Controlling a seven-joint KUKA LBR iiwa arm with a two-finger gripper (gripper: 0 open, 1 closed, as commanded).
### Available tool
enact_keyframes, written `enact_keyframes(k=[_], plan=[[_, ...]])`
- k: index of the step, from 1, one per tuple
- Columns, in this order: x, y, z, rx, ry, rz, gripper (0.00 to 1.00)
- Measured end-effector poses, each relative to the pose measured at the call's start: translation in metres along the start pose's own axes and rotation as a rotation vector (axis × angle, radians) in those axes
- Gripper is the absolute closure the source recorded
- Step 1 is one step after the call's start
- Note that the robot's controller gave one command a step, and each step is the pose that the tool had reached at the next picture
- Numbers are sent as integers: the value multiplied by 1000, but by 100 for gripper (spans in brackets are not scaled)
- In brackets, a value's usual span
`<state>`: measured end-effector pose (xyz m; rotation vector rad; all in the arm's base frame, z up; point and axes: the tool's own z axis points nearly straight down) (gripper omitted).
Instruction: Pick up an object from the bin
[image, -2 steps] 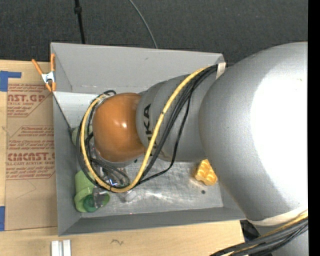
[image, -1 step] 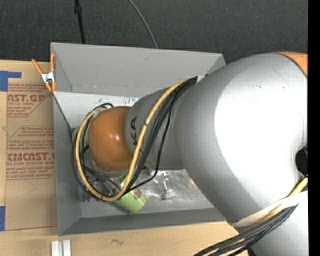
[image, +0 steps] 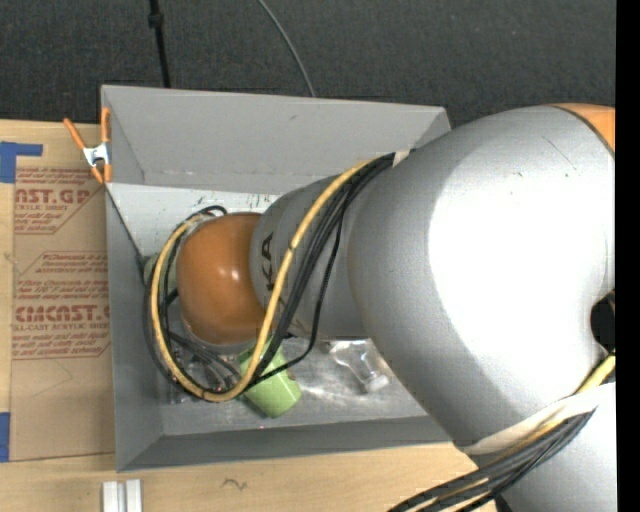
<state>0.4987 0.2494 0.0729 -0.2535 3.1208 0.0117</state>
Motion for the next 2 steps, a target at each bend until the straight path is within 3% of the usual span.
enact_keyframes(k=[1, 2], plan=[[-2, 2, -56, 4, 5, -2, 100], [0, 1, -1, 4, 10, 1, 100]])
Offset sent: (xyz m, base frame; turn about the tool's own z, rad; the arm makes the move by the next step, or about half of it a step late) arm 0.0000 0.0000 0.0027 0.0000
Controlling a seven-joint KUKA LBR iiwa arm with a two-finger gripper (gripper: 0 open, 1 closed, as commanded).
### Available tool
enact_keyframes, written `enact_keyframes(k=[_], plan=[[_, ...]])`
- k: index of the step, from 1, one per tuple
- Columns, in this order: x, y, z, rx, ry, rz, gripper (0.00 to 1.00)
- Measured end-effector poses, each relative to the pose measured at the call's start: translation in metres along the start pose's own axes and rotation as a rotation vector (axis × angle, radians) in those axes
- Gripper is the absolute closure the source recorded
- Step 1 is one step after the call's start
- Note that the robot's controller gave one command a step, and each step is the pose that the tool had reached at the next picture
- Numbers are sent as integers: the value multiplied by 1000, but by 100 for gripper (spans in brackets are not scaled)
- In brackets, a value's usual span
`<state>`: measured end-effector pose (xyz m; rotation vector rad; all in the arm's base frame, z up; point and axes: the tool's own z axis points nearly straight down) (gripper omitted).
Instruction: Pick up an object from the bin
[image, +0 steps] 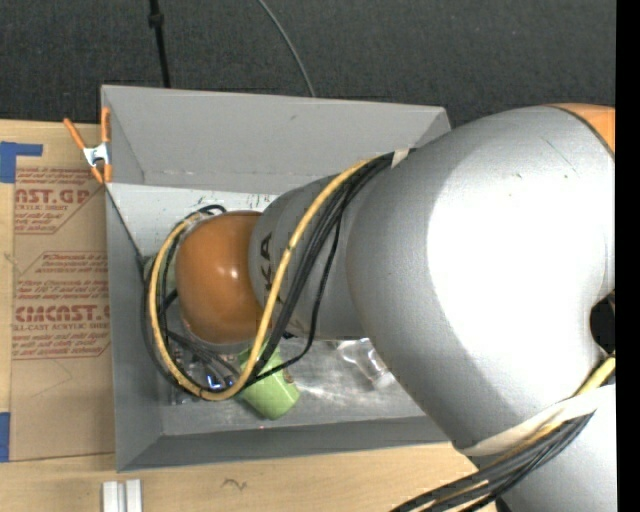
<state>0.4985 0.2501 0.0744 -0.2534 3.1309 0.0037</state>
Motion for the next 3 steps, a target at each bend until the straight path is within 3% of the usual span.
enact_keyframes(k=[2, 3], plan=[[-1, 1, -96, 0, -3, -1, 100], [-3, 2, -83, 1, 1, -3, 100]])
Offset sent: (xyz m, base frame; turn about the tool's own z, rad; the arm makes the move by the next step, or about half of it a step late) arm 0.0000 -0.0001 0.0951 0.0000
